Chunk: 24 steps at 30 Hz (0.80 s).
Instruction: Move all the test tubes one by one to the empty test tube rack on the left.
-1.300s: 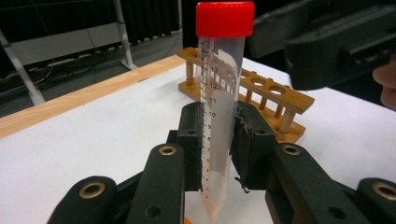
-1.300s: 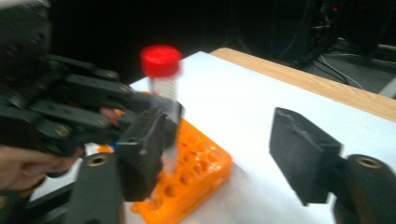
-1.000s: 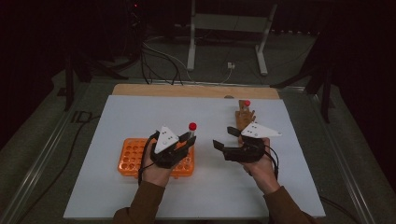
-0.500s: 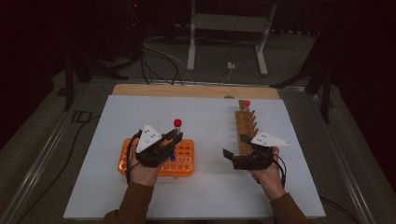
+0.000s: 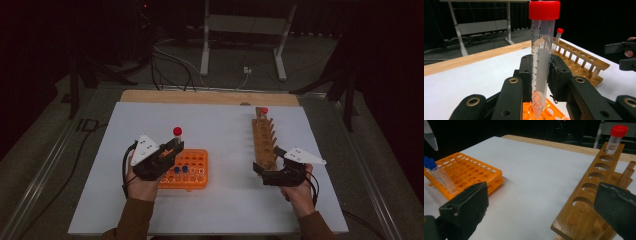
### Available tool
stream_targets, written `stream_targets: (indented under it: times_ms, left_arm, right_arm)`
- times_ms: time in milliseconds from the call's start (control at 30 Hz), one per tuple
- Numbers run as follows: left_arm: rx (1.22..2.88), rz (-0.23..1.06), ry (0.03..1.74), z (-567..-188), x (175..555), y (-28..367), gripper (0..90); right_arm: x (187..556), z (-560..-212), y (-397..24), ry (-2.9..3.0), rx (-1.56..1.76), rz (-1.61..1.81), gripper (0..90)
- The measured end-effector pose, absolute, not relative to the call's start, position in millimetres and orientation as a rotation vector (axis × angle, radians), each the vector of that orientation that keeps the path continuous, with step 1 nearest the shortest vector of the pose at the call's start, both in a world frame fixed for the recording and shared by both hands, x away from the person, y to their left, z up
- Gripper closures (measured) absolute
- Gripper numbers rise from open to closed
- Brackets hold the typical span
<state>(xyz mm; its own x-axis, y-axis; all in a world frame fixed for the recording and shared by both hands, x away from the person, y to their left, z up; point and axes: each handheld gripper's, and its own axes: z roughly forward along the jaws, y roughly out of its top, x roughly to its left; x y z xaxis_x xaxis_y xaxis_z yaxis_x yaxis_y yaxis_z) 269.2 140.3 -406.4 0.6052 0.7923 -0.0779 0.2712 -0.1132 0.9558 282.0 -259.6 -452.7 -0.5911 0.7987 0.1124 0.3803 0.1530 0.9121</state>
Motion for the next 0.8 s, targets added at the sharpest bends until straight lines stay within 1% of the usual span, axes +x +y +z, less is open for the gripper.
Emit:
stream_targets:
  times_ms: [333, 467, 800]
  left_arm:
    - [1.676, 0.566, 0.928, -417.5, 259.7, 164.2, 74.7]
    - [1.67, 0.549, 0.935, -425.3, 256.7, 171.2, 74.6]
    - [1.703, 0.494, 0.949, -449.4, 250.2, 175.1, 74.5]
  right_arm:
    - [279.6, -453.2, -259.6, 2.022, 1.108, 1.429, 0.1]
    - [278.7, -453.2, -260.7, 2.015, 1.111, 1.433, 0.1]
    - [276.1, -454.8, -263.0, 2.02, 1.115, 1.433, 0.1]
